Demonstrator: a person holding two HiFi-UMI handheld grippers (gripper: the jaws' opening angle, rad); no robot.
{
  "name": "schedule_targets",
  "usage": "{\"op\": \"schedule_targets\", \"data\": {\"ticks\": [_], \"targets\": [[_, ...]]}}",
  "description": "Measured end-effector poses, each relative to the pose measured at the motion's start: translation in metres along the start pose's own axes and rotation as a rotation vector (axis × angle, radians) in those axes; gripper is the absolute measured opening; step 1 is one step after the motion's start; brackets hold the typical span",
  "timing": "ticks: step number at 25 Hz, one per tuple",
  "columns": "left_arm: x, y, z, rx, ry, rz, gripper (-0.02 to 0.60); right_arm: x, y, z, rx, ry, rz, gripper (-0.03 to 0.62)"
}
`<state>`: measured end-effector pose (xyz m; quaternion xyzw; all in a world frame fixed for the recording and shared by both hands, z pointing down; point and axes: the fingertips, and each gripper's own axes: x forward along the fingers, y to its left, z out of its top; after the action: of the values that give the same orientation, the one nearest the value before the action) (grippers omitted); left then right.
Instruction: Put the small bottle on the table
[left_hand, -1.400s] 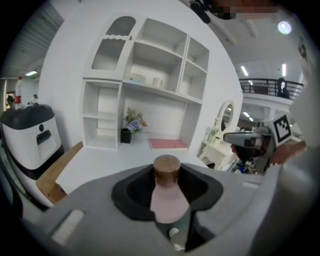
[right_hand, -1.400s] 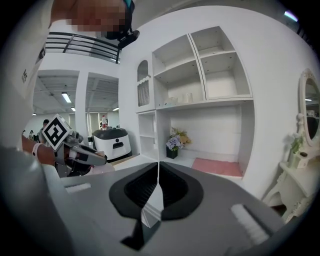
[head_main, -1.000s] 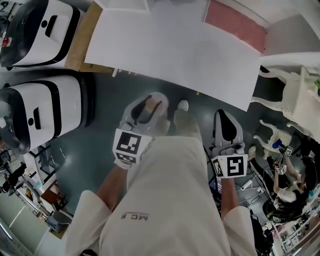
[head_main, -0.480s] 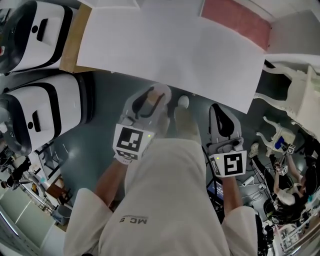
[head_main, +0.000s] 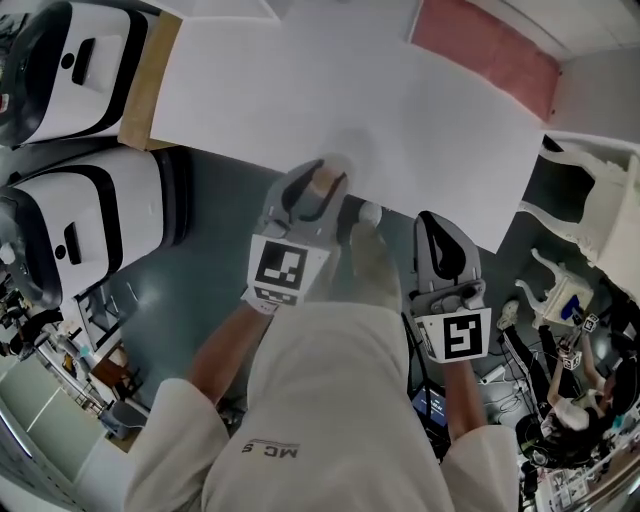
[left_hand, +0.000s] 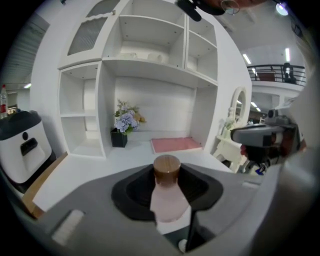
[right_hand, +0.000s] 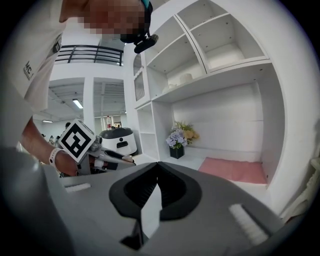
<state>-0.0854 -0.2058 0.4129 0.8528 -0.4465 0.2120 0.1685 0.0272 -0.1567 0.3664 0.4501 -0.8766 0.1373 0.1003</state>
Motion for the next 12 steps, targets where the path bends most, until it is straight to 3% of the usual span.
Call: {"op": "schedule_targets", "data": {"ticks": [12], "targets": [[0.076, 0.032, -0.023, 0.032, -0.002, 0.038, 0.138, 0.052, -0.032, -0.031, 0.010, 0.012, -0.023, -0.003]]}}
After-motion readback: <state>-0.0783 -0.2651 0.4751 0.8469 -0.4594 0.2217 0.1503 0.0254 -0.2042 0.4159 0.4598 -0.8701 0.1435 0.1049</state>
